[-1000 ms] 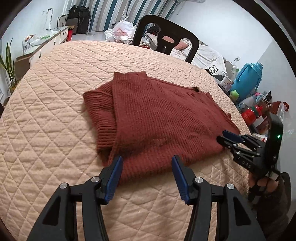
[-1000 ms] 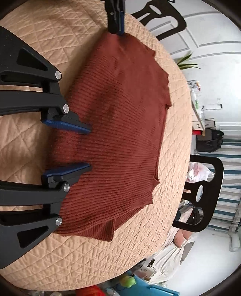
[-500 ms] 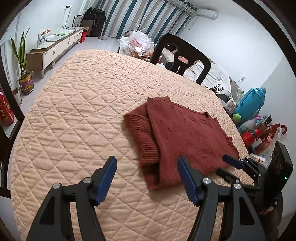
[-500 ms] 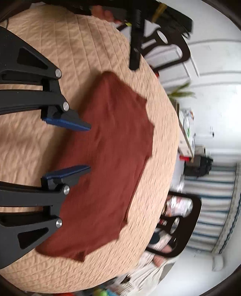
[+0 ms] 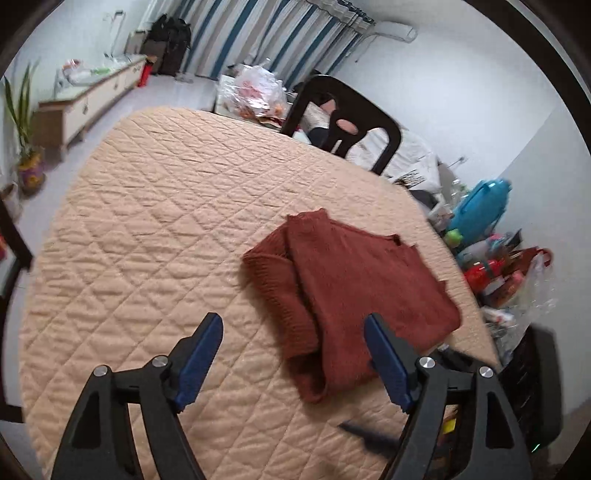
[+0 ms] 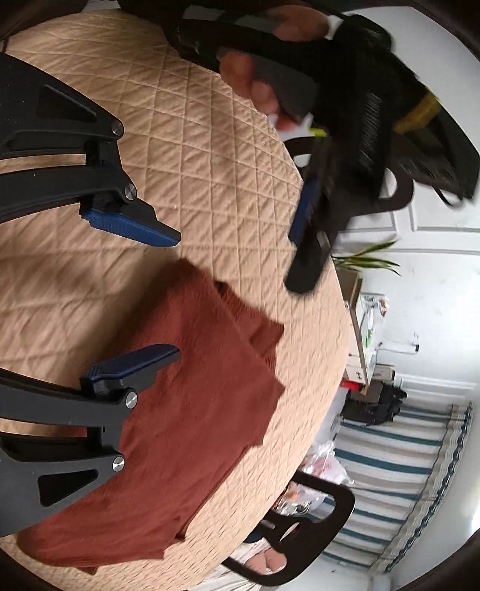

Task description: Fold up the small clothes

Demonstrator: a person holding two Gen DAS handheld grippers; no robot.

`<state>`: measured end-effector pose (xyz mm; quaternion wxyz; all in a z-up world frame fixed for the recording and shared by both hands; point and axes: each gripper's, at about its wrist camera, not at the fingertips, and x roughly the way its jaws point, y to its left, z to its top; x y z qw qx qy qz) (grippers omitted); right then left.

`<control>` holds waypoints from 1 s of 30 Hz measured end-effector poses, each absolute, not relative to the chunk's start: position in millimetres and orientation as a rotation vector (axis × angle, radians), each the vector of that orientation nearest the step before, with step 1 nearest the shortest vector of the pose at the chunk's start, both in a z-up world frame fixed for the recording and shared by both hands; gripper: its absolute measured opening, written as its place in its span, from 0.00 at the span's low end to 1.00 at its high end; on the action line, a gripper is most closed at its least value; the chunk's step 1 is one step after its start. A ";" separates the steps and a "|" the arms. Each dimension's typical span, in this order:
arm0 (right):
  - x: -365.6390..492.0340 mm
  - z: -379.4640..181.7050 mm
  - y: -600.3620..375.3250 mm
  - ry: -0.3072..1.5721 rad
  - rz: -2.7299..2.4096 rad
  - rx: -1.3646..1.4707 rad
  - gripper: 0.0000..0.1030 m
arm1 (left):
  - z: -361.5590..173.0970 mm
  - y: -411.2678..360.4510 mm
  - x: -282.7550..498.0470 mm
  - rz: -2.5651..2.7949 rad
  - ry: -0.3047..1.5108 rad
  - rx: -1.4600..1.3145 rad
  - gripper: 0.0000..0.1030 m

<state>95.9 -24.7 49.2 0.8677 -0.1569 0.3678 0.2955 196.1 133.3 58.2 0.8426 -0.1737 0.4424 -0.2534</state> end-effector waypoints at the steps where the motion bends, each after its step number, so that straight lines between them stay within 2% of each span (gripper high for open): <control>1: 95.8 47.7 -19.5 0.763 0.625 -0.343 0.54 | 56.5 133.9 200.2 -0.556 0.941 -0.392 0.80; 13: 99.9 27.9 9.3 0.741 0.554 -0.528 0.54 | 37.2 127.0 224.1 -0.569 0.998 -0.445 0.83; 17: 100.9 29.0 9.5 0.729 0.536 -0.512 0.54 | 36.4 121.6 229.7 -0.578 0.998 -0.451 0.89; 21: 98.3 29.4 7.9 0.714 0.503 -0.528 0.35 | 33.3 116.6 239.6 -0.579 1.024 -0.469 0.89; 23: 98.4 29.9 5.5 0.712 0.496 -0.518 0.32 | 30.8 111.9 244.5 -0.571 1.041 -0.464 0.89; 25: 98.8 31.0 3.1 0.706 0.481 -0.512 0.20 | 27.8 105.5 248.5 -0.575 1.055 -0.455 0.89; 27: 99.6 32.4 0.3 0.701 0.468 -0.498 0.13 | 24.3 99.7 252.1 -0.593 1.079 -0.463 0.89; 30: 101.2 35.3 -5.3 0.696 0.484 -0.462 0.11 | 20.7 91.7 258.1 -0.612 1.105 -0.487 0.89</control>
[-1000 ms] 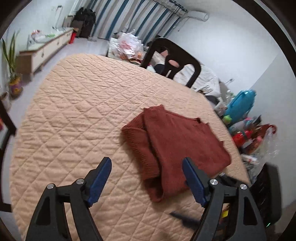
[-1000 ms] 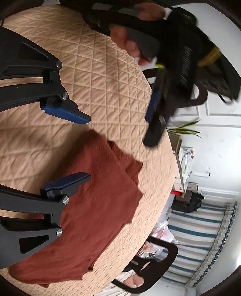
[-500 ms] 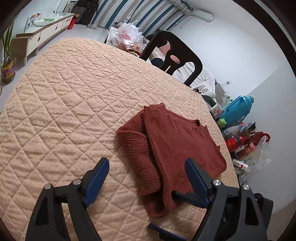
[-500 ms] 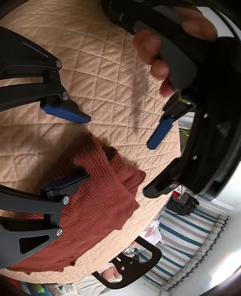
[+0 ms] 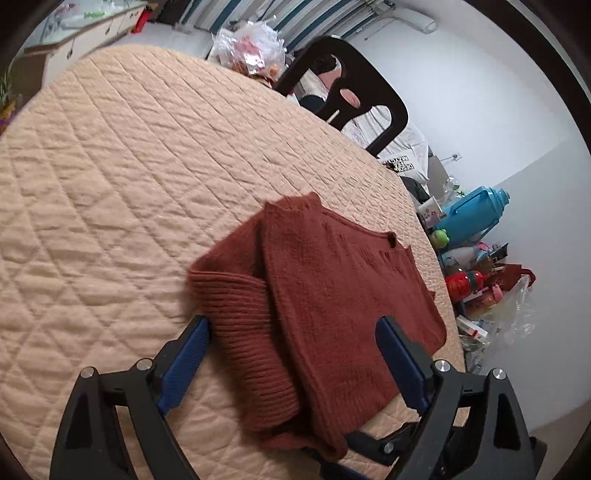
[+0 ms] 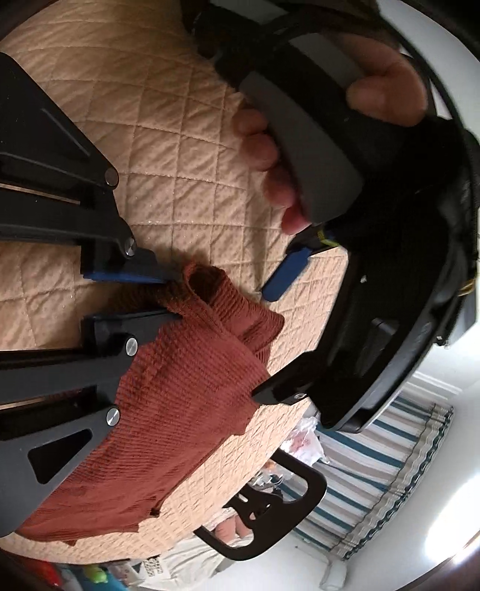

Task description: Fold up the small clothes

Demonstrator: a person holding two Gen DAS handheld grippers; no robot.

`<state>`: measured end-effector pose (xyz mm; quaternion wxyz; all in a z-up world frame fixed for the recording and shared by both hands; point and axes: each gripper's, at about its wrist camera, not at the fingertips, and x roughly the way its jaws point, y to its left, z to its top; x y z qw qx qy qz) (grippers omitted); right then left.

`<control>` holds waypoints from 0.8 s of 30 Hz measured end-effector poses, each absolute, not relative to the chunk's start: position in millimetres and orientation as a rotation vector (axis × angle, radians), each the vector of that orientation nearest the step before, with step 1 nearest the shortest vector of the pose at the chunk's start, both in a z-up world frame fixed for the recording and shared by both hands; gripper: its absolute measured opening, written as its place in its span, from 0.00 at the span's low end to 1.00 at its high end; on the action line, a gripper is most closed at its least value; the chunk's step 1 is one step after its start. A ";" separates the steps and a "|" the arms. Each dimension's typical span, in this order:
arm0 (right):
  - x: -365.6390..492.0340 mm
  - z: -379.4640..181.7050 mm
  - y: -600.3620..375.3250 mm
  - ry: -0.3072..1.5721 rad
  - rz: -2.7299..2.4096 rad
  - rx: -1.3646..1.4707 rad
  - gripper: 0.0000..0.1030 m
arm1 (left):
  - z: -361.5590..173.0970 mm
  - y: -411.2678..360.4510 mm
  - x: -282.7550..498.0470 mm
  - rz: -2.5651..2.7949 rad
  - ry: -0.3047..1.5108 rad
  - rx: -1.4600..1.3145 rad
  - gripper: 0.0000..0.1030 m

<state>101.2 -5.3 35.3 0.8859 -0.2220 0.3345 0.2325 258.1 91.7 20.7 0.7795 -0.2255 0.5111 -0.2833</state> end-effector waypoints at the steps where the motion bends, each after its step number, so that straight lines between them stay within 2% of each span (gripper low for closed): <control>1: 101.7 36.2 -6.7 0.694 0.491 -0.451 0.11 | 20.3 90.0 260.0 -0.606 1.103 -0.492 0.89; 9: 101.2 40.6 -15.9 0.668 0.519 -0.397 0.10 | 17.2 86.0 274.7 -0.586 1.123 -0.517 0.85; 10: 100.4 41.1 -16.1 0.664 0.521 -0.394 0.10 | 17.4 84.9 276.1 -0.576 1.127 -0.508 0.81; 12: 99.4 42.7 -16.4 0.657 0.526 -0.386 0.10 | 17.2 82.2 279.2 -0.566 1.130 -0.499 0.65; 14: 99.3 43.8 -17.5 0.656 0.535 -0.376 0.10 | 15.5 76.7 280.4 -0.559 1.148 -0.466 0.46; 20: 99.8 46.2 -18.8 0.658 0.542 -0.355 0.10 | 12.5 77.9 283.2 -0.518 1.164 -0.461 0.27; 24: 100.2 46.1 -20.2 0.658 0.545 -0.346 0.10 | 14.5 78.4 279.4 -0.507 1.161 -0.441 0.22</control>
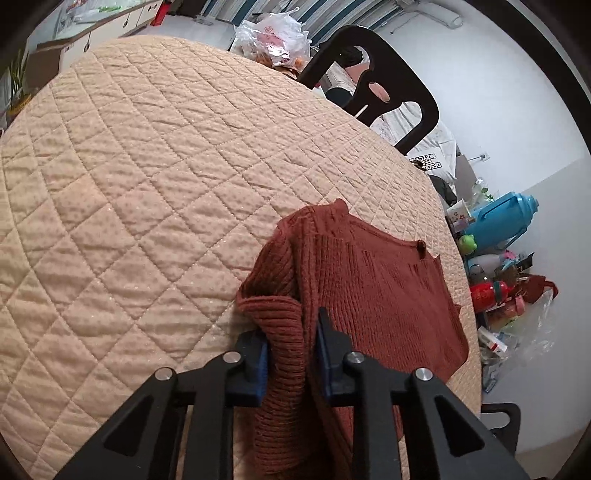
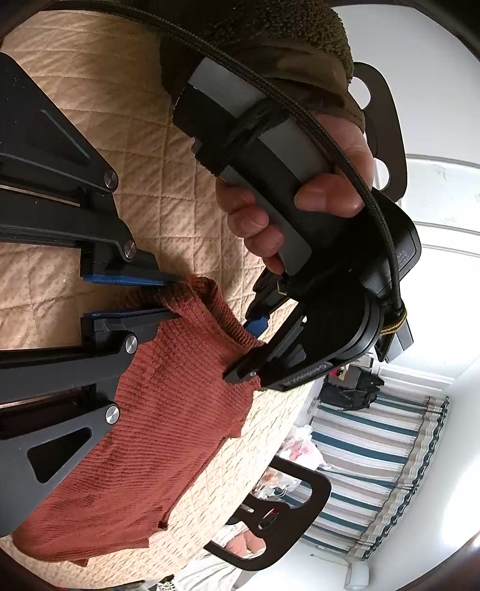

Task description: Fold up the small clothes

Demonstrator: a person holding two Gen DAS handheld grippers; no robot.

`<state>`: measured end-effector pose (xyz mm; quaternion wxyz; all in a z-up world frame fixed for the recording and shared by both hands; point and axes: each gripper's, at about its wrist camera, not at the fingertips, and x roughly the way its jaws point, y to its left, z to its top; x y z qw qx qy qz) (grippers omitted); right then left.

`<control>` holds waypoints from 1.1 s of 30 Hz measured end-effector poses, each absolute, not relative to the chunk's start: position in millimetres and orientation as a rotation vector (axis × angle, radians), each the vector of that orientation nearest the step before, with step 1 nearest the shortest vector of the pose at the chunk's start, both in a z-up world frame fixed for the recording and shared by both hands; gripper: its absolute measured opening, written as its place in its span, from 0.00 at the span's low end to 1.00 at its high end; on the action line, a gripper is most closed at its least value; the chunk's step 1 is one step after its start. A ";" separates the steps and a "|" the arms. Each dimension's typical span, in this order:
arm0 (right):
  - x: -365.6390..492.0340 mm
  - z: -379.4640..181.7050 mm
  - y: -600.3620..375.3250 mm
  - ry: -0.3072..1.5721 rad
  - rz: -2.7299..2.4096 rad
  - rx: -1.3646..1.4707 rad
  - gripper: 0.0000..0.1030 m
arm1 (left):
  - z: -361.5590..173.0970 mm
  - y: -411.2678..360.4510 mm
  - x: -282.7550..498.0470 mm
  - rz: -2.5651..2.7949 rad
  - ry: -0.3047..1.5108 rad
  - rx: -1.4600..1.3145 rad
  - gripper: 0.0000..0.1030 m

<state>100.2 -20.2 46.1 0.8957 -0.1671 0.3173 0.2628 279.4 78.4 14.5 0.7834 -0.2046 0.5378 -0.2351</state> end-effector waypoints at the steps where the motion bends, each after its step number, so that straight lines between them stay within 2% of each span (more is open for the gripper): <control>1: 100.0 46.4 -19.6 0.659 0.547 -0.344 0.09 | 16.2 78.4 277.6 -0.506 1.155 -0.439 0.22; 15: 85.8 65.2 -24.0 0.606 0.598 -0.284 0.09 | 58.5 90.1 246.4 -0.496 1.069 -0.431 0.22; 33: 84.5 96.0 -97.3 0.564 0.531 -0.105 0.09 | 95.9 14.4 243.2 -0.540 1.025 -0.405 0.22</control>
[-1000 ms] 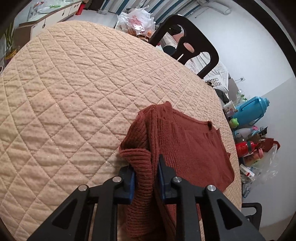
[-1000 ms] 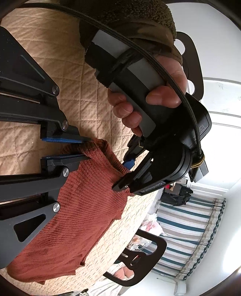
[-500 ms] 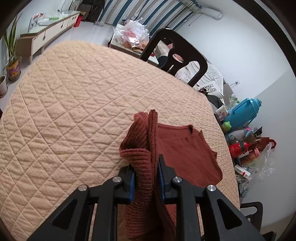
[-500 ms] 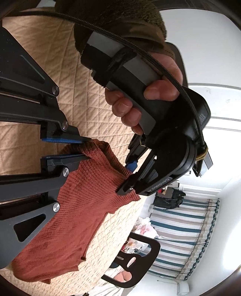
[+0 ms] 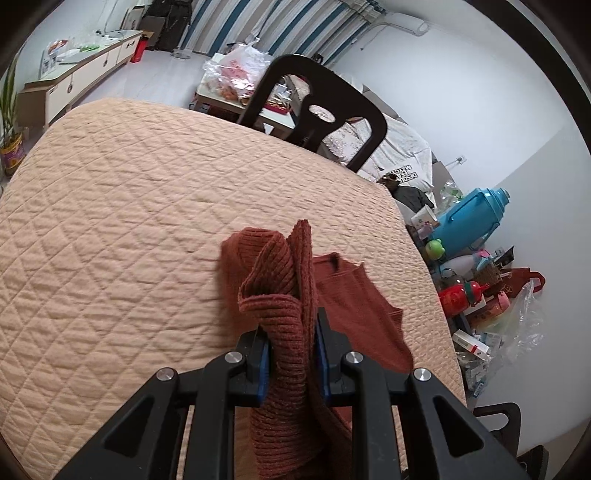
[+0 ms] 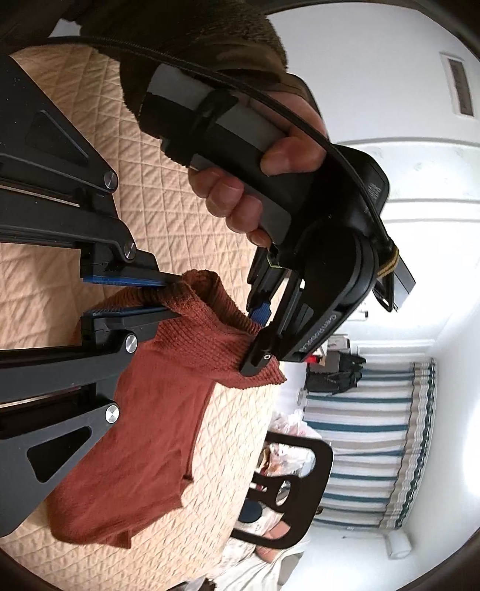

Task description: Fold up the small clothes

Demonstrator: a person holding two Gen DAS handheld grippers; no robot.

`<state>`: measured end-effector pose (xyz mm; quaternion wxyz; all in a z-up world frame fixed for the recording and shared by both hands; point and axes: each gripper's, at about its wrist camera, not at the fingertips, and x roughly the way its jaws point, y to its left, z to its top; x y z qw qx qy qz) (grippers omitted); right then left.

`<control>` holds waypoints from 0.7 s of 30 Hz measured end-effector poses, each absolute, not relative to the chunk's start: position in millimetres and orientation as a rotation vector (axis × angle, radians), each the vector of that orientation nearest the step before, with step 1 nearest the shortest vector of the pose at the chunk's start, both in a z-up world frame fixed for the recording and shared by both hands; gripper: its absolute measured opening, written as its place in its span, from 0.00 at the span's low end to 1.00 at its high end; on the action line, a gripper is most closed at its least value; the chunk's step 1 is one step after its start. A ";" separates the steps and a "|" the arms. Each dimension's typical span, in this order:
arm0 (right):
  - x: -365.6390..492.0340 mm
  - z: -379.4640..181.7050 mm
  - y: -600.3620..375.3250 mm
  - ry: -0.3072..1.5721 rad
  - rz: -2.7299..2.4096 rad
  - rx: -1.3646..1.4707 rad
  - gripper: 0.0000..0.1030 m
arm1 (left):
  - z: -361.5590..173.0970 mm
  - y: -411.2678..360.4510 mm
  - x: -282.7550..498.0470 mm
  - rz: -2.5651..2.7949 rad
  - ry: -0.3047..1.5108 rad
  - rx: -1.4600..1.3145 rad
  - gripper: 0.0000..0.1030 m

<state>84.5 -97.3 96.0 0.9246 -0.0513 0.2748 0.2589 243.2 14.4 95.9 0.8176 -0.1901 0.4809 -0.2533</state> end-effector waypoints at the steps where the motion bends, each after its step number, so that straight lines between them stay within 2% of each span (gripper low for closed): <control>1: 84.9 97.5 -103.0 0.563 0.525 -0.095 0.09 | 96.8 10.5 243.3 -0.542 1.024 -0.404 0.22; 21: 88.5 107.8 -186.9 0.573 0.390 0.005 0.09 | 105.7 -90.1 257.4 -0.607 1.050 -0.329 0.22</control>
